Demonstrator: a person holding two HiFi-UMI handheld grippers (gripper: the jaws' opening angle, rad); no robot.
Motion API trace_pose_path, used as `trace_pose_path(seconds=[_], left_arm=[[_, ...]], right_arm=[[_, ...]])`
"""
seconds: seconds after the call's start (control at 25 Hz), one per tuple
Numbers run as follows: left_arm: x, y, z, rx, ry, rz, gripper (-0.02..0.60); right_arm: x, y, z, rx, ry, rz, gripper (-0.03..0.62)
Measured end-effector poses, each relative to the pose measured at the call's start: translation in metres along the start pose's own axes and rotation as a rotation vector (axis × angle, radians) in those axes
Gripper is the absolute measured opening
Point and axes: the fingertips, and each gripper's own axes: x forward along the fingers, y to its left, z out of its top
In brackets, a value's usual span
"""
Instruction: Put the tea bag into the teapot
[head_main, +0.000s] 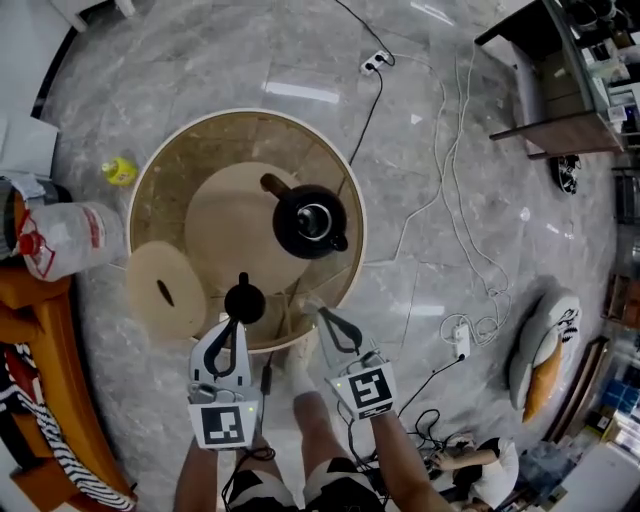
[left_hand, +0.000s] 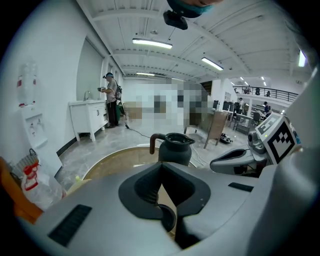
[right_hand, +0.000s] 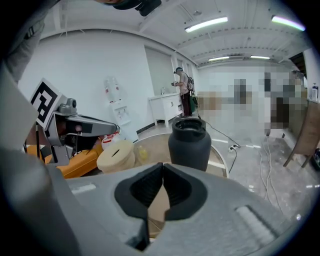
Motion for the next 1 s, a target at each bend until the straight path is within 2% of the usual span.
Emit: trace_pose_path(seconds=[0.44,1.0], left_arm=[[-0.011,-0.002,0.067,0.038,-0.065,0.008,0.017],[0.001,0.008,0.119,0.048,-0.118,0.013,0.017]], right_arm=[[-0.024,-0.015,0.084,-0.033,-0.099,-0.034,0.003],[-0.012,-0.035,0.148,-0.072,-0.166,-0.078,0.003]])
